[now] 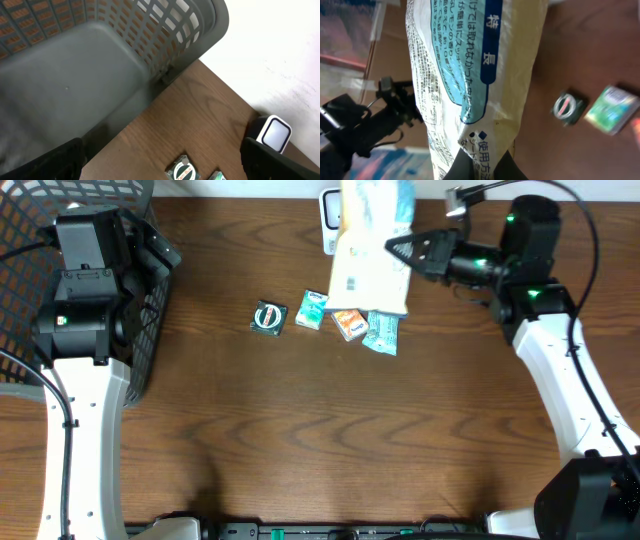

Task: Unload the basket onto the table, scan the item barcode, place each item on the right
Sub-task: 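Lift the snack bag and carry it under the scanner, right gripper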

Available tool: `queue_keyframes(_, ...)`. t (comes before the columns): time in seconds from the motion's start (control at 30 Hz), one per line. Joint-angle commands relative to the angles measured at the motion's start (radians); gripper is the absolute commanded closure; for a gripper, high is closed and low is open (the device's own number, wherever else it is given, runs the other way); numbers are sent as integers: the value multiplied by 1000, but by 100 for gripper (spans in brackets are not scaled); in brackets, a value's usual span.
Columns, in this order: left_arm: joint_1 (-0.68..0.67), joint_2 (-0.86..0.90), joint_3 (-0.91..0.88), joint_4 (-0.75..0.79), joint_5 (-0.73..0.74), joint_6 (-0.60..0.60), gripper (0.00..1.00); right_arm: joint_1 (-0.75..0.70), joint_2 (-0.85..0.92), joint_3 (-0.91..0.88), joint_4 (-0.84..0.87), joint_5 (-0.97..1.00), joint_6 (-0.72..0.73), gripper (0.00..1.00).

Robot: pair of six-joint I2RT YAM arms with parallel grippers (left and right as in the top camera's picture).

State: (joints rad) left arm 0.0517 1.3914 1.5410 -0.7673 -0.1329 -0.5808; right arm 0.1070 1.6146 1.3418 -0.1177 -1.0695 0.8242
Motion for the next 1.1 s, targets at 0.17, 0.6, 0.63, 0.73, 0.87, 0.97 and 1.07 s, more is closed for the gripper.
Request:
queue_keyframes(0.17,4,-5,2,-3,-2,-12,2,52,-6,14,-14,66,-58,99)
queue_keyframes(0.6,4,-5,2,-3,-2,-12,2,52,-6,14,-226,174,-252,99)
queue_keyframes(0.63,4,-5,2,-3,-2,-12,2,52,-6,14,-238,167,-284,99)
queue_keyframes(0.73,4,-5,2,-3,-2,-12,2,52,-6,14,-280,158,-344,99)
queue_keyframes(0.87,4,-5,2,-3,-2,-12,2,52,-6,14,-305,158,-352,99)
queue_keyframes(0.97,4,-5,2,-3,-2,-11,2,56,-6,14,-342,158,-389,99)
queue_keyframes(1.07,4,-5,2,-3,-2,-12,2,66,-6,14,-389,159,-417,99)
